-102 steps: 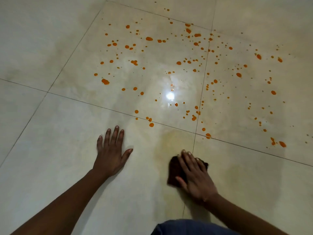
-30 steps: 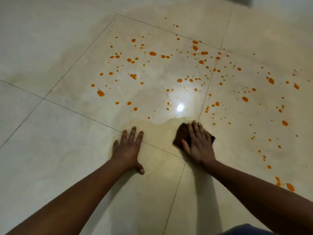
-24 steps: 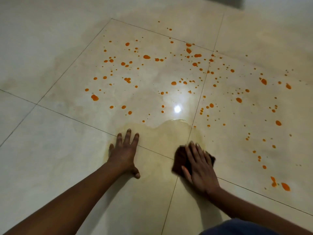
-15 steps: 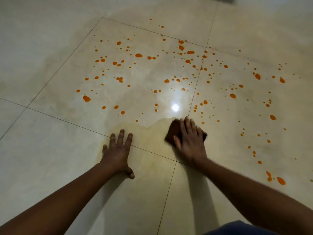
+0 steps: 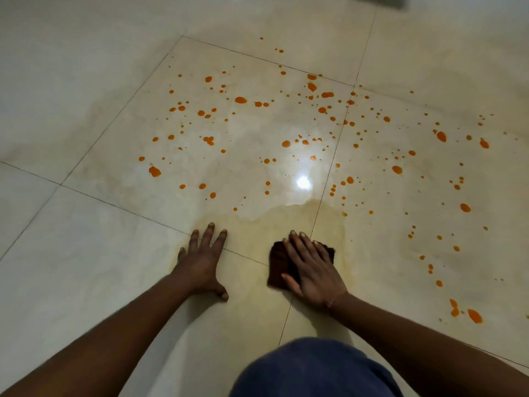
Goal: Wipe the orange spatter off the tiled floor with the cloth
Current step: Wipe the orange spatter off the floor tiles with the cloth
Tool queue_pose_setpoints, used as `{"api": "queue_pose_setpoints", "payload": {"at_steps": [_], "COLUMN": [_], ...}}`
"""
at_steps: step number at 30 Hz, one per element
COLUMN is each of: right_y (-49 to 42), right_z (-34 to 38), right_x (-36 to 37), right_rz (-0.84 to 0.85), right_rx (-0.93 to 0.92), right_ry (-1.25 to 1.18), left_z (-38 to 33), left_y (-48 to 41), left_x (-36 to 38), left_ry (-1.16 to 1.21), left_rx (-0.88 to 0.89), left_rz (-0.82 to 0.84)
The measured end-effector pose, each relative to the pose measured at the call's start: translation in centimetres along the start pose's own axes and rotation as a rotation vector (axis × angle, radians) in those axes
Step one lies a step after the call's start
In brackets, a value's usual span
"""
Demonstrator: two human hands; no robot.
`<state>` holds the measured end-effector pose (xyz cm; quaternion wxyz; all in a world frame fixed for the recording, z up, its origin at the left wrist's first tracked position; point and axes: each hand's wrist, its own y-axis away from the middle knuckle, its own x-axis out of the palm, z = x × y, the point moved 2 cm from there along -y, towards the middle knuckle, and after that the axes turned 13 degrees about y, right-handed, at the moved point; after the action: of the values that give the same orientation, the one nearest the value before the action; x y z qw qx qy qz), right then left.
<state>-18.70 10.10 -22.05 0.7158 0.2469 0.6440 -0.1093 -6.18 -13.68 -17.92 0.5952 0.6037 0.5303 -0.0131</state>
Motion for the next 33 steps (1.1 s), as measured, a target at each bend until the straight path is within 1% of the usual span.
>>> {"api": "queue_pose_setpoints", "payload": {"at_steps": [3, 6, 8, 9, 10, 12, 14, 15, 17, 19, 20, 22, 23, 24, 25, 26, 28, 29, 30, 31, 33], "right_y": [-3.6, -10.3, -13.0, -13.2, -12.1, -8.4, -9.8, -12.5, -19.2, -23.1, -23.3, -19.7, -17.4, -16.4, -17.5, -19.1, -24.1, -25.7, -26.4, -25.7, -21.0], "right_z": [-1.0, 0.2, 1.0, 1.6, 2.1, 2.3, -0.8, -2.2, -3.4, -0.8, 1.7, 6.3, 7.2, 6.5, 5.5, 4.6, 3.8, 4.8, 6.9, 9.0, 11.9], "right_x": [-0.9, -2.5, -2.9, -2.8, -2.7, -2.3, -2.7, -3.2, -4.7, -5.1, -4.6, -3.5, -3.1, -3.1, -3.1, -3.7, -4.8, -5.0, -5.0, -4.7, -3.5], "right_rz": [0.044, 0.025, -0.007, -0.008, -0.012, 0.033, 0.053, 0.06, 0.019, -0.005, -0.014, -0.016, 0.007, 0.015, 0.009, 0.013, -0.009, -0.014, -0.029, -0.052, -0.057], "right_rx": [0.072, 0.155, 0.215, 0.196, 0.131, -0.025, -0.072, -0.02, 0.123, 0.163, 0.128, -0.057, -0.133, -0.166, -0.152, -0.054, 0.261, 0.367, 0.368, 0.291, 0.039], "right_ry": [0.019, 0.023, 0.013, -0.003, -0.013, 0.014, 0.043, 0.054, 0.084, 0.1, 0.078, 0.04, 0.032, 0.039, 0.05, 0.043, -0.005, -0.022, -0.038, -0.033, 0.028], "left_z": [0.4, 1.6, 3.4, 4.8, 5.8, 7.6, 8.9, 9.6, 11.0, 12.3, 12.9, 13.3, 13.6, 13.7, 14.1, 14.3, 14.5, 14.5, 14.5, 14.4, 14.7], "left_y": [0.5, 0.4, -0.6, -0.9, -1.1, -1.4, -1.8, -2.3, -3.5, -5.0, -5.8, -6.1, -6.1, -5.9, -5.9, -5.9, -6.2, -6.4, -6.5, -6.4, -6.0], "left_x": [-2.2, -5.0, -6.9, -7.9, -8.9, -9.8, -10.5, -11.0, -12.2, -12.9, -13.0, -12.6, -12.3, -11.8, -11.8, -11.7, -11.4, -11.3, -11.2, -11.1, -11.3], "left_ry": [-0.017, -0.158, -0.235, -0.265, -0.295, -0.327, -0.312, -0.296, -0.23, -0.15, -0.104, -0.068, -0.058, -0.035, -0.006, 0.011, 0.023, 0.029, 0.037, 0.045, 0.071], "left_rx": [0.041, 0.123, 0.156, 0.154, 0.141, 0.106, 0.083, 0.072, 0.054, 0.081, 0.104, 0.145, 0.16, 0.17, 0.179, 0.189, 0.189, 0.189, 0.194, 0.2, 0.207], "left_rz": [0.039, 0.02, 0.0, 0.006, 0.023, 0.035, 0.019, 0.0, -0.074, -0.141, -0.153, -0.141, -0.143, -0.159, -0.176, -0.186, -0.188, -0.189, -0.188, -0.189, -0.227]}}
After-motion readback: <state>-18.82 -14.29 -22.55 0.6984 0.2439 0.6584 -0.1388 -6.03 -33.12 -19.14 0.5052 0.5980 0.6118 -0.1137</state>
